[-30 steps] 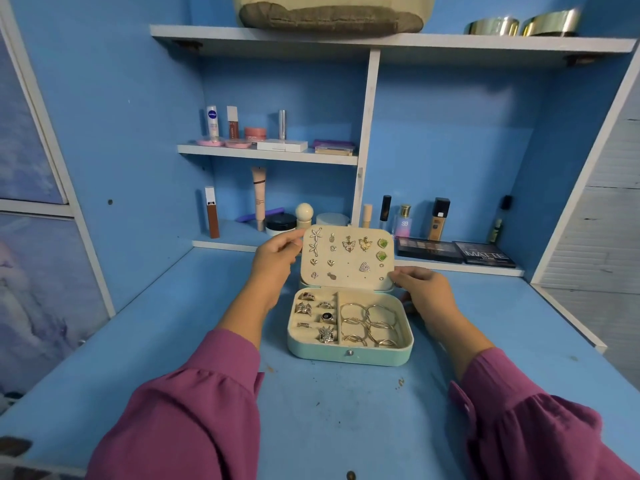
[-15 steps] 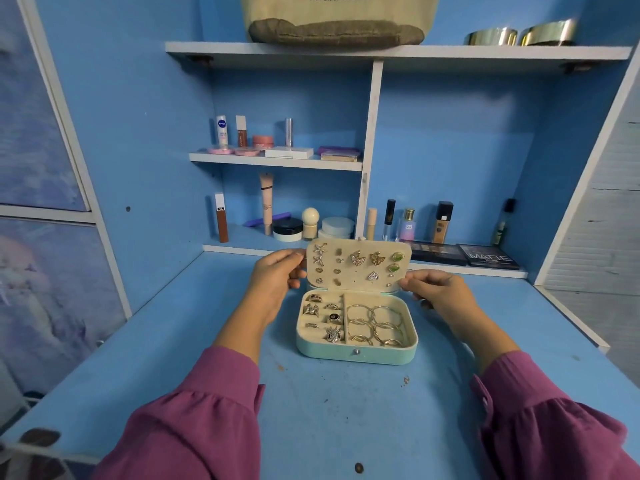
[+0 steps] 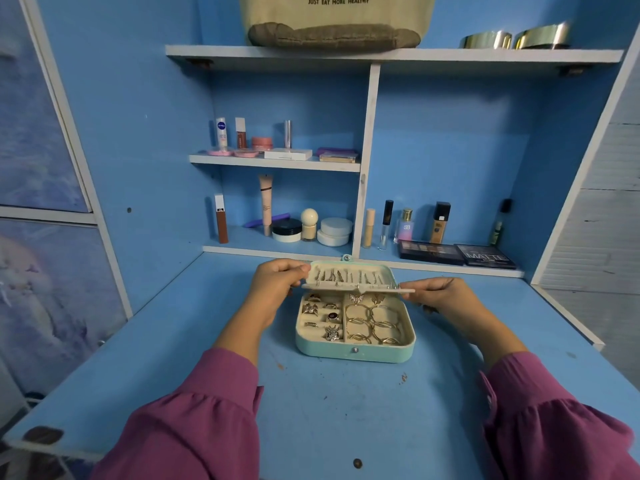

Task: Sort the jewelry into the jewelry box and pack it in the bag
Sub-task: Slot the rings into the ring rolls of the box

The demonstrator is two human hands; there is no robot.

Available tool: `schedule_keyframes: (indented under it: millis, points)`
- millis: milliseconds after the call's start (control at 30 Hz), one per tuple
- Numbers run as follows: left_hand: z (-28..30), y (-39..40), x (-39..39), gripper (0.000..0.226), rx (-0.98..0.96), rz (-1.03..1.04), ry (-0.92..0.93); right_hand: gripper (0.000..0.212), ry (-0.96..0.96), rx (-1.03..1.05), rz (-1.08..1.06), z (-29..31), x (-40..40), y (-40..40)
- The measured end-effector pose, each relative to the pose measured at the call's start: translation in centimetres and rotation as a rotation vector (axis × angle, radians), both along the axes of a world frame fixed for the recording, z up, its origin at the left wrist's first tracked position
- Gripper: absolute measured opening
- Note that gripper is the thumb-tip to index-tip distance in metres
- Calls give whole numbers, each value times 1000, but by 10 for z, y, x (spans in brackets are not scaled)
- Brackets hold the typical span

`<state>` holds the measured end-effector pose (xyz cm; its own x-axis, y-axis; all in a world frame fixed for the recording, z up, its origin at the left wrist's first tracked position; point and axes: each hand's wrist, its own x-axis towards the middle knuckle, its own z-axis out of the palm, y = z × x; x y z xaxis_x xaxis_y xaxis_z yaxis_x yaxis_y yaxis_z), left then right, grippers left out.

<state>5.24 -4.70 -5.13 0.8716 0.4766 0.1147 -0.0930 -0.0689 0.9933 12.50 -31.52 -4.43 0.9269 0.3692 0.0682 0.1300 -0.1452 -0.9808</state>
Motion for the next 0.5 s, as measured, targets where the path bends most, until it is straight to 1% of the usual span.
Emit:
schedule_keyframes:
  millis: [100, 200, 333, 500]
  points:
    - [3, -2, -2, 9, 50, -8, 19, 19, 9, -26, 26, 1, 0, -1]
    - [7, -7, -5, 14, 134, -86, 33, 17, 27, -50, 47, 1, 1, -2]
    - [9, -12, -6, 32, 249, -230, 92, 16, 60, -56, 56, 2, 3, -2]
    - [7, -15, -3, 41, 357, -245, 131, 14, 78, -56, 55, 1, 4, -2]
